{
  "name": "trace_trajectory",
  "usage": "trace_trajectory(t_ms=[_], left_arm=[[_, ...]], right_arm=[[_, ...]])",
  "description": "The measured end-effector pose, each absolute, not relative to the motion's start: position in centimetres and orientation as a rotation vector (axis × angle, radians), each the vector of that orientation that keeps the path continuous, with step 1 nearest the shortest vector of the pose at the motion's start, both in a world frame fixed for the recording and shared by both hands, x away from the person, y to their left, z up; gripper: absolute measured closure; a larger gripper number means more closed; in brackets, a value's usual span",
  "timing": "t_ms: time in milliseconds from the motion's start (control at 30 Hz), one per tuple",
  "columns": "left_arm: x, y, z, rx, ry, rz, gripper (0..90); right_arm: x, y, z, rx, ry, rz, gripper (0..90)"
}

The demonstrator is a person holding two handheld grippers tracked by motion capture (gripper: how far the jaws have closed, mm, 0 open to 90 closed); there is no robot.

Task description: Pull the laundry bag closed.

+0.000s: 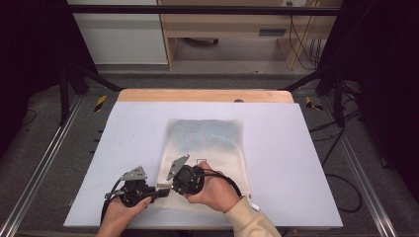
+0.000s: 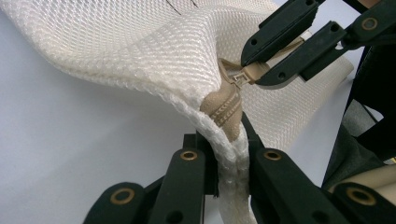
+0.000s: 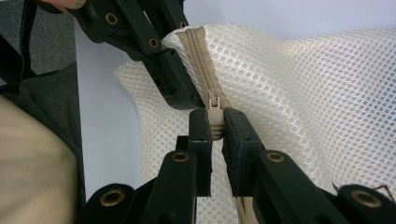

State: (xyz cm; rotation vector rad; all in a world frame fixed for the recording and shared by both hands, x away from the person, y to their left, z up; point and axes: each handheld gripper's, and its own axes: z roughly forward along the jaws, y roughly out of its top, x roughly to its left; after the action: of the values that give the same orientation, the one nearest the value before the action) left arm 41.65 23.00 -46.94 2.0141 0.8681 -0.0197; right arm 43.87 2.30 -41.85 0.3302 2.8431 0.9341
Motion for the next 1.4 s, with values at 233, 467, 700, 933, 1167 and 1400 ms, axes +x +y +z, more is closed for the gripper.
trace_trajectory(t_ms=[233, 467, 700, 933, 1167, 1400], left_arm=[[41.7, 23.0, -46.9, 2.005, 0.865, -0.03, 84.6], [41.6, 22.9, -46.9, 2.009, 0.868, -0.032, 84.6], [41.6, 22.8, -47.0, 2.012, 0.867, -0.027, 84.6], [41.6, 22.7, -47.1, 2.008, 0.866, -0.028, 84.5], [41.4, 22.1, -47.4, 2.016, 0.864, -0.029, 84.5], [41.2, 21.8, -47.5, 2.022, 0.864, -0.027, 84.4]], right_arm=[[43.9, 2.2, -41.8, 0.326, 2.847, 0.93, 82.0], [44.0, 2.1, -42.0, 0.329, 2.861, 0.915, 82.1], [44.3, 1.5, -42.5, 0.368, 2.862, 0.917, 82.1], [44.2, 1.4, -42.2, 0.365, 2.849, 0.926, 82.0], [44.1, 1.2, -42.0, 0.367, 2.848, 0.915, 81.9], [44.0, 0.8, -41.9, 0.368, 2.846, 0.923, 81.9]])
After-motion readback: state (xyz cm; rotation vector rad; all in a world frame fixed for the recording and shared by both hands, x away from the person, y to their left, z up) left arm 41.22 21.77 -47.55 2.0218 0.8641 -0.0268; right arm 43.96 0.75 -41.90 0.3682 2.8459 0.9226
